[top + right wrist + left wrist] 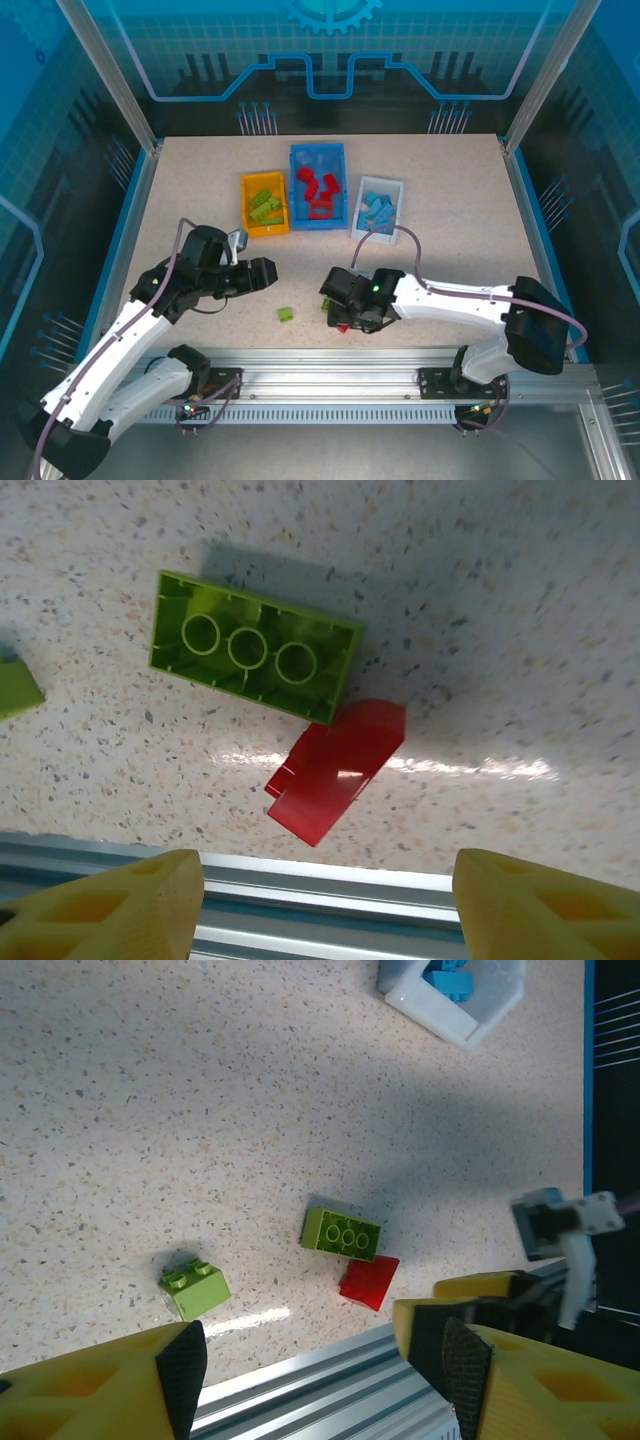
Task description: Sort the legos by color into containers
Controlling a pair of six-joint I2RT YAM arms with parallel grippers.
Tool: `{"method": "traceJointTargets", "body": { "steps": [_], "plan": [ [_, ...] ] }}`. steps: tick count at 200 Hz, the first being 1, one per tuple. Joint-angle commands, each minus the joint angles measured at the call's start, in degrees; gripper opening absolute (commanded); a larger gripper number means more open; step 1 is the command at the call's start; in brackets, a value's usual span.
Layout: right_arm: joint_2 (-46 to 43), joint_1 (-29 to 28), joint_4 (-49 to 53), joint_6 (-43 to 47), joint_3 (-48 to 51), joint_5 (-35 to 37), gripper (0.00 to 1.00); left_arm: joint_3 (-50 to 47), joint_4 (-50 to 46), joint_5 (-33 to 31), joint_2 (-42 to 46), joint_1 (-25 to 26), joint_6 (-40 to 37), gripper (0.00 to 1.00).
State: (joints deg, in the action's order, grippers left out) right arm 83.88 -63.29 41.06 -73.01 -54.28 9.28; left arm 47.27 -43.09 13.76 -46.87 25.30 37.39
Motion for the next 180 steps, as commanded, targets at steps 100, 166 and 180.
{"method": "traceJointTargets", "body": {
  "steps": [100, 166, 180],
  "plan": [
    [8.8, 4.4, -7.9, -6.8, 1.6, -4.1, 0.55, -1.9, 2.7, 2.8, 1.1, 0.3, -0.8, 0.68],
    [10.0, 5.5, -7.1, -6.9, 2.5, -3.8, 0.29, -2.2, 3.4, 2.6, 1.1, 0.5, -0.6, 0.68],
    [8.7, 5.3, -6.0, -6.8, 2.6, -2.3, 0.22, -2.2, 3.7, 2.6, 1.1, 0.5, -0.6, 0.68]
  ]
}}
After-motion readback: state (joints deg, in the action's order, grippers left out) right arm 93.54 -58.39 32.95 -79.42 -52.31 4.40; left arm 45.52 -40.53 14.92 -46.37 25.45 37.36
